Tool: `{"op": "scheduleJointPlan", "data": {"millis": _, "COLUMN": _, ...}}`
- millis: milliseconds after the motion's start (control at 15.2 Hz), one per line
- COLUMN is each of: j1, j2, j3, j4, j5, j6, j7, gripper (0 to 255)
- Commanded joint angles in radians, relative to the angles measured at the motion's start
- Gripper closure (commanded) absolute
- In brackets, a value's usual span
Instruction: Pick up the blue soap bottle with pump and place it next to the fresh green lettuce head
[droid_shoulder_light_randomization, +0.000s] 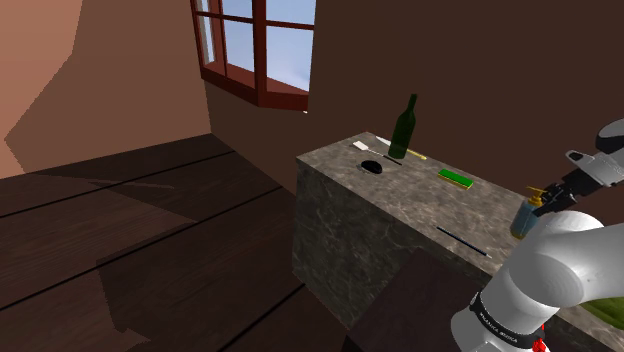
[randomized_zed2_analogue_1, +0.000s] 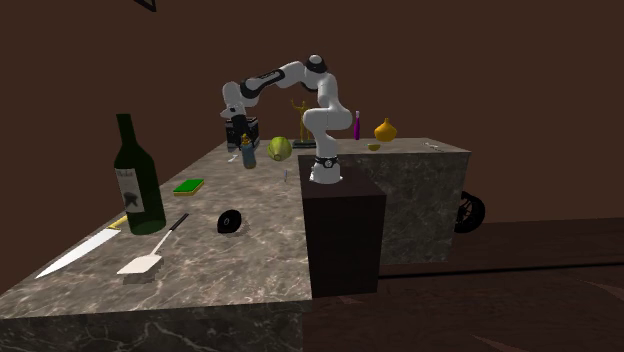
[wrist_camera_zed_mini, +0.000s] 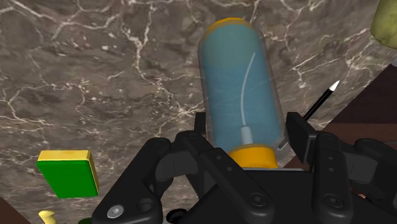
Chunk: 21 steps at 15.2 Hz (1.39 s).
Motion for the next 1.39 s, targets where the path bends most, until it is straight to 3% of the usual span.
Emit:
{"op": "scheduleJointPlan", "data": {"millis": 0, "j1": 0.003, "j2": 0.000, "j3": -0.006, "j4": -0.006, "j5": -0.003, "j6": 0.009, "j7": 0.000, "gripper": 255}}
{"op": "scheduleJointPlan", "data": {"millis": 396, "j1": 0.003, "j2": 0.000, "j3": -0.006, "j4": -0.006, "j5": -0.003, "j6": 0.009, "j7": 0.000, "gripper": 255}}
{"op": "scheduleJointPlan", "data": {"millis": 462, "j1": 0.003, "j2": 0.000, "j3": -0.006, "j4": -0.006, "j5": -0.003, "j6": 0.009, "j7": 0.000, "gripper": 0}}
{"op": "scheduleJointPlan", "data": {"millis": 792, "j1": 0.003, "j2": 0.000, "j3": -0.006, "j4": -0.006, "j5": -0.003, "j6": 0.009, "j7": 0.000, "gripper": 0}}
{"op": "scheduleJointPlan", "data": {"millis": 1056, "j1": -0.021, "j2": 0.001, "j3": 0.051, "j4": 0.100, "j5": 0.031, "j6": -0.115, "j7": -0.016, "gripper": 0}}
{"op": "scheduleJointPlan", "data": {"millis": 1320, "j1": -0.021, "j2": 0.001, "j3": 0.051, "j4": 0.100, "j5": 0.031, "j6": -0.115, "j7": -0.016, "gripper": 0}}
